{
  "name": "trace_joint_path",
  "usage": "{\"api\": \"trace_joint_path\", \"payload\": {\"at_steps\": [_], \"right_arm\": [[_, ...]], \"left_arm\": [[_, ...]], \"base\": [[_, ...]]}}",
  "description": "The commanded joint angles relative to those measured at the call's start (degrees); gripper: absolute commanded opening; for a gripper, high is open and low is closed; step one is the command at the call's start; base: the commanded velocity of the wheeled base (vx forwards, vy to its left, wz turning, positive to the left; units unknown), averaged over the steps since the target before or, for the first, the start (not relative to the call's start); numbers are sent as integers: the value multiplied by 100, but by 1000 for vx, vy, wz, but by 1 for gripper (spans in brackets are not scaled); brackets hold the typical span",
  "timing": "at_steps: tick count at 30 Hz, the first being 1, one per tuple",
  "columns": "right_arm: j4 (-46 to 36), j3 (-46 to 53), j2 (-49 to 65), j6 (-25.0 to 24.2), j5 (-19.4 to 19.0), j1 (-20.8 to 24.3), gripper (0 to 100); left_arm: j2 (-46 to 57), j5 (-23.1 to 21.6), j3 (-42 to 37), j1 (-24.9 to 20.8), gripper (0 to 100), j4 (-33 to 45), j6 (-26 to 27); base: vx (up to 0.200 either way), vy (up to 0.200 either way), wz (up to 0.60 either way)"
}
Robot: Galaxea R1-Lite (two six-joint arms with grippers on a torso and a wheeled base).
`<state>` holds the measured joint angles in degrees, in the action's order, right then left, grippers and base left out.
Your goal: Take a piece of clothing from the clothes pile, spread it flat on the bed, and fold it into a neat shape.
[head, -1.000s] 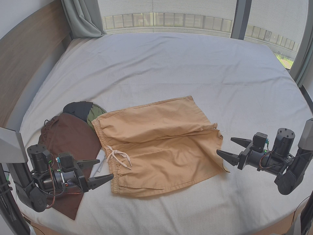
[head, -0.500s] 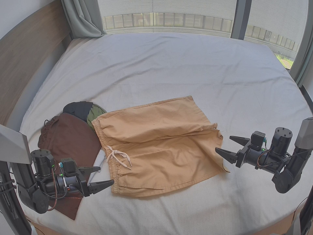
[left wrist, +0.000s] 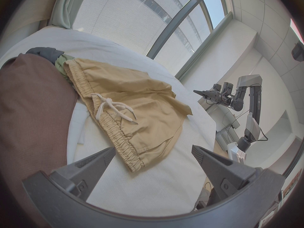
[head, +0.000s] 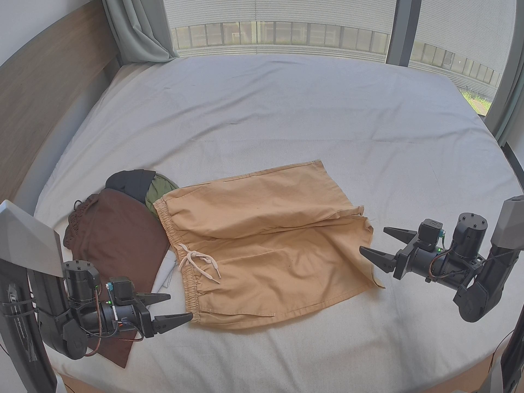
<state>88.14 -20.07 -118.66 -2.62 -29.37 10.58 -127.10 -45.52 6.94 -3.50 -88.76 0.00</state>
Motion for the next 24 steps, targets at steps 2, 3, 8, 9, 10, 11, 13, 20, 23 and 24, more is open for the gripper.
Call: {"api": "trace_joint_path", "payload": {"at_steps": [2,3,8,9,10,11,13,20,23,24], "right_arm": [[2,3,-16,-2,10,-3,100],[2,11,1,-2,10,-3,100],[2,11,10,-2,10,5,100],[2,3,10,-2,10,5,100],[2,3,10,-2,10,5,100],[2,3,10,-2,10,5,100],[2,3,19,-2,10,-3,100],[10,-15,27,-2,1,-74,100],[2,-6,19,-2,1,-100,100],[2,-6,19,-2,1,-100,100]], "left_arm": [[-263,8,1,60,100,-1,0],[-307,17,1,69,100,-1,-9],[-579,34,71,51,100,-1,-18],[-623,34,97,42,100,-1,-26],[-711,43,150,42,100,-1,-53],[-729,43,159,42,100,-1,-62],[-869,43,264,16,100,-1,-114],[-1168,52,590,-116,100,-1,-624],[-1159,61,677,-186,100,-1,-967],[-1159,61,677,-213,100,-1,-1028]], "base": [[0,0,0],[0,0,0],[0,0,0],[0,0,0],[0,0,0],[0,0,0],[0,0,0],[0,0,0],[0,0,0],[0,0,0]]}}
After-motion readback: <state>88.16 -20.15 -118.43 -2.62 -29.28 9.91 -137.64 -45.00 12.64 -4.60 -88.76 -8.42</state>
